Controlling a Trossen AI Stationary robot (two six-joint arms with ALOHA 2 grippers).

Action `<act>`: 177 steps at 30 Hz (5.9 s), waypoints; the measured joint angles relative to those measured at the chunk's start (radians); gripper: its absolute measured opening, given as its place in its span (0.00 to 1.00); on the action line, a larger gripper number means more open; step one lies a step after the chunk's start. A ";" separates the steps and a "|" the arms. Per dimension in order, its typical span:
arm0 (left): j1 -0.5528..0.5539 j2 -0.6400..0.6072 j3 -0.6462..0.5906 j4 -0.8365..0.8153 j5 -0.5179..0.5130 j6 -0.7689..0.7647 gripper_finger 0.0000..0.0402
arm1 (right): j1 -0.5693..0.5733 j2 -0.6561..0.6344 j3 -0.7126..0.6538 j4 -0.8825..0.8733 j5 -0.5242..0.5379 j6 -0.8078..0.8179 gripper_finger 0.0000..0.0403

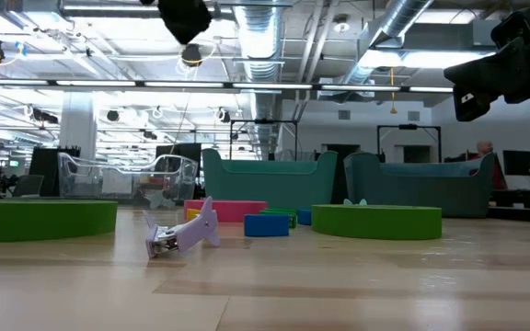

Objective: Pick and place Stapler, Stapler remover, tape
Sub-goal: Put the purple staple remover into the transparent bin

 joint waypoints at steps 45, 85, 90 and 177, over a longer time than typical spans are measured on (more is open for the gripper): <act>-0.367 0.238 -0.149 0.299 -0.095 0.443 0.48 | 0.000 0.000 0.000 -0.006 0.000 0.000 0.00; -0.396 0.349 -0.016 0.223 -0.165 0.423 0.52 | 0.000 0.000 0.000 -0.007 0.000 0.000 0.00; -0.393 0.380 -0.016 0.219 -0.166 0.423 0.52 | 0.000 0.000 0.000 -0.007 0.000 0.000 0.00; -0.382 0.527 -0.124 0.366 -0.210 0.540 0.01 | 0.000 0.000 0.000 -0.007 0.000 0.000 0.00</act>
